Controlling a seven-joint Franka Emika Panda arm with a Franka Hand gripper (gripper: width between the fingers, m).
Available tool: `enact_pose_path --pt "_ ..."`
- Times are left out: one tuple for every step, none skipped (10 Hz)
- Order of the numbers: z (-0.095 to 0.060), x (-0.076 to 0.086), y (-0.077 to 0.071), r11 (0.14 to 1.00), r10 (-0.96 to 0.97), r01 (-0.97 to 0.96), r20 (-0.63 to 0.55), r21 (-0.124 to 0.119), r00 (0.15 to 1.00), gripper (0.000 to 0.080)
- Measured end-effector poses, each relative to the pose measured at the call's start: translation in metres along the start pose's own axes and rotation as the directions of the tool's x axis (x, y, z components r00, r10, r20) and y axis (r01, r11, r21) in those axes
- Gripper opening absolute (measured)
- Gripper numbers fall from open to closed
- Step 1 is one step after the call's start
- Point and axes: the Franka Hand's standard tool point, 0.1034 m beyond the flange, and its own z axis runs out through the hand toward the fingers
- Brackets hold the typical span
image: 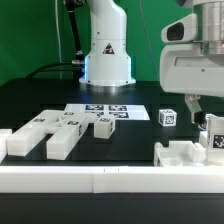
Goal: Assemble chair
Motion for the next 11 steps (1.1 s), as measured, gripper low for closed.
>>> enact_pose_path --pt "-0.0001 0.0014 0.0009 0.994 -0.111 0.111 0.003 -0.002 0.994 0.0649" --pt "-0.0004 0.0029 0.0017 0.982 -0.188 0.188 0.003 -0.003 0.982 0.0649" --pt "-0.0003 0.0038 0.0025 0.965 -0.263 0.263 0.003 -0.005 0.965 0.0649" --pt "-0.0003 0.0052 0.0038 0.933 -0.359 0.359 0.001 -0.011 0.933 0.0649" --pt "-0.0004 0.0070 0.0051 0.902 -0.431 0.431 0.002 -0.012 0.902 0.0649" --pt "-0.0003 0.0073 0.0054 0.876 -0.481 0.481 0.001 -0.014 0.877 0.0649" --pt "0.0000 0.0074 0.0058 0.860 -0.510 0.510 0.000 -0.017 0.860 0.0529" --pt "0.0000 0.0074 0.0058 0.864 -0.503 0.503 0.000 -0.017 0.864 0.0529" --pt "0.0000 0.0074 0.0057 0.865 -0.501 0.501 0.000 -0.017 0.866 0.0389" --pt "0.0000 0.0073 0.0057 0.878 -0.479 0.479 -0.001 -0.017 0.878 0.0286" --pt "0.0000 0.0074 0.0057 0.877 -0.480 0.480 0.000 -0.017 0.877 0.0286"
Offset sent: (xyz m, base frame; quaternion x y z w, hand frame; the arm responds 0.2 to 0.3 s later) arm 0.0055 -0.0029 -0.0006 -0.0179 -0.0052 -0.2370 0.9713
